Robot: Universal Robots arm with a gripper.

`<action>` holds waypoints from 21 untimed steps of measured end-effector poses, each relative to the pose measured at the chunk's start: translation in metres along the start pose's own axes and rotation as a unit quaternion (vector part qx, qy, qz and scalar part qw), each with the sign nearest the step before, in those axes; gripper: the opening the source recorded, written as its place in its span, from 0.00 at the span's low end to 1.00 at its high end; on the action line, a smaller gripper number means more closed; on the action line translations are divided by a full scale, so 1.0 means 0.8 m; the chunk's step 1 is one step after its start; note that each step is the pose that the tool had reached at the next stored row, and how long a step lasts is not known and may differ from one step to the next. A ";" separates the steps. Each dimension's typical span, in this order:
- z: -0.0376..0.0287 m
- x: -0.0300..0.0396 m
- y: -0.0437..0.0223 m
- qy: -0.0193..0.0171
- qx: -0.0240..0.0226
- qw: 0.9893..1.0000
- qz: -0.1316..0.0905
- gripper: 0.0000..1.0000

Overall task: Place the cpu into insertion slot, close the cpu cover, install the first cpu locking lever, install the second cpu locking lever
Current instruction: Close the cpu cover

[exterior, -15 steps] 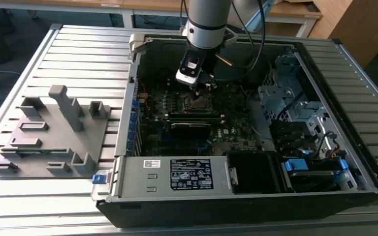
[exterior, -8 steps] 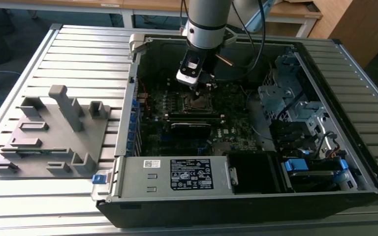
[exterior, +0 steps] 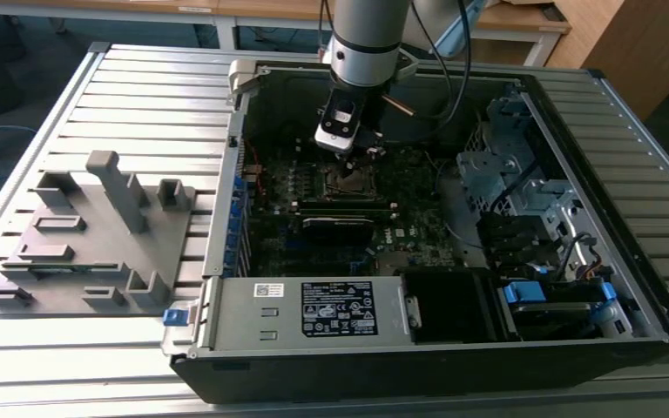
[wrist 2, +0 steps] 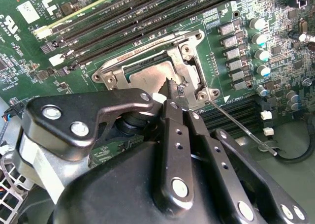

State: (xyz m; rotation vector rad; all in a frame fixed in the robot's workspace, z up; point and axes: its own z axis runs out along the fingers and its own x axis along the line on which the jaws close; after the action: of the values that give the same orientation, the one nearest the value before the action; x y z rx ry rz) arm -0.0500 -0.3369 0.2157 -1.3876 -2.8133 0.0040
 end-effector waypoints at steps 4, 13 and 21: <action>0.0000 0.0000 0.0000 0.000 0.000 1.000 -0.006 0.10; 0.0000 0.0000 0.0000 0.000 0.000 1.000 -0.015 0.10; 0.0000 0.0000 0.0000 0.000 0.000 1.000 -0.019 0.10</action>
State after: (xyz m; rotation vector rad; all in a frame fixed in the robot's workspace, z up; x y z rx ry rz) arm -0.0500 -0.3369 0.2157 -1.3326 -2.8399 0.0040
